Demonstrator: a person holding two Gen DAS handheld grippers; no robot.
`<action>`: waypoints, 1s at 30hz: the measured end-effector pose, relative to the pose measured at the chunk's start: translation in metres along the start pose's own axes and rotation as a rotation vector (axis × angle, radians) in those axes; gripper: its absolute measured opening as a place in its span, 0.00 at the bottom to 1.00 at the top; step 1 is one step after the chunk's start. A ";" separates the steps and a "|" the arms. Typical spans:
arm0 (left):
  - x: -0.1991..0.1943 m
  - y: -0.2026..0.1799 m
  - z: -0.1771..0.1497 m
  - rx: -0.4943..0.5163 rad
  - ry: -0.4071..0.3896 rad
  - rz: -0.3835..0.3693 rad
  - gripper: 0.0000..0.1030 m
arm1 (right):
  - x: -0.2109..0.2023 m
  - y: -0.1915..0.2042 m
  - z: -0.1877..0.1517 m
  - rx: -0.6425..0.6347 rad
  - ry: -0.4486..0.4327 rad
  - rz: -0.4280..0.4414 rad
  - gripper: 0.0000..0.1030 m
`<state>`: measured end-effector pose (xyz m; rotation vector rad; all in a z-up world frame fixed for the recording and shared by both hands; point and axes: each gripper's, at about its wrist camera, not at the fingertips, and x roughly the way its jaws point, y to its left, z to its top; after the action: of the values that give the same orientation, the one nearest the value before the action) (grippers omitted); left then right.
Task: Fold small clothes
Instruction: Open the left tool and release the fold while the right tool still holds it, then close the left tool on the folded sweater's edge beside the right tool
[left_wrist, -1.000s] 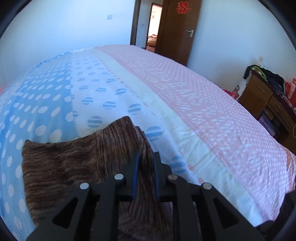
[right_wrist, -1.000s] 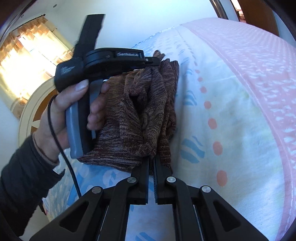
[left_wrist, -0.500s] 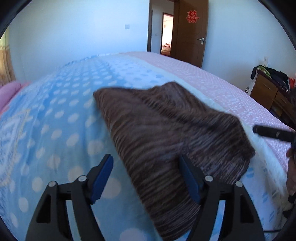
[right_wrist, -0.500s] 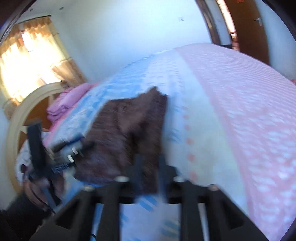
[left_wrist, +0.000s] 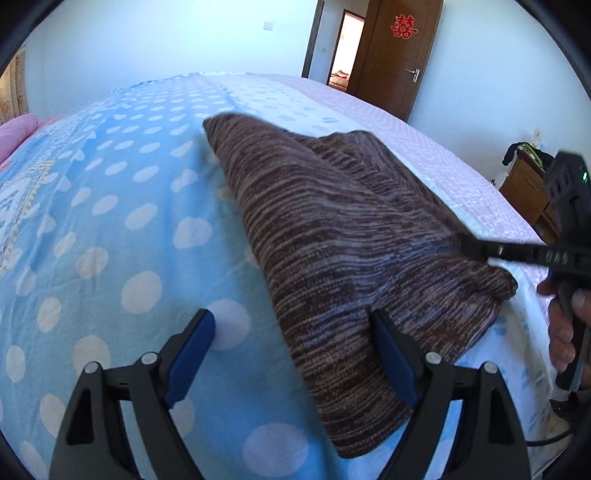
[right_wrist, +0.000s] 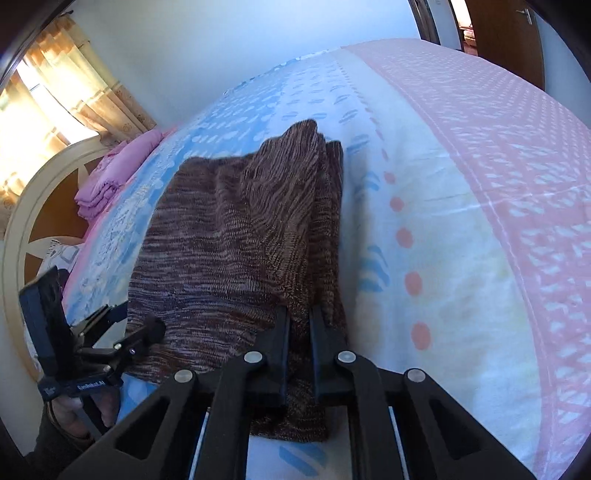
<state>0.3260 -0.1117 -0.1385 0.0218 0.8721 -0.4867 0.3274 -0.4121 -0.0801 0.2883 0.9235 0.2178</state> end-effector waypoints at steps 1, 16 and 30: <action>-0.006 0.001 0.000 -0.005 -0.024 -0.010 0.85 | -0.006 0.006 0.007 -0.025 -0.039 -0.011 0.13; 0.020 0.013 0.023 -0.108 0.000 0.040 1.00 | 0.075 0.032 0.068 -0.215 0.064 -0.056 0.27; 0.016 -0.002 0.011 -0.036 0.016 0.048 1.00 | 0.097 0.032 0.092 -0.291 0.042 -0.187 0.27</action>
<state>0.3414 -0.1219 -0.1427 0.0136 0.8934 -0.4261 0.4564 -0.3659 -0.0895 -0.0722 0.9411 0.1832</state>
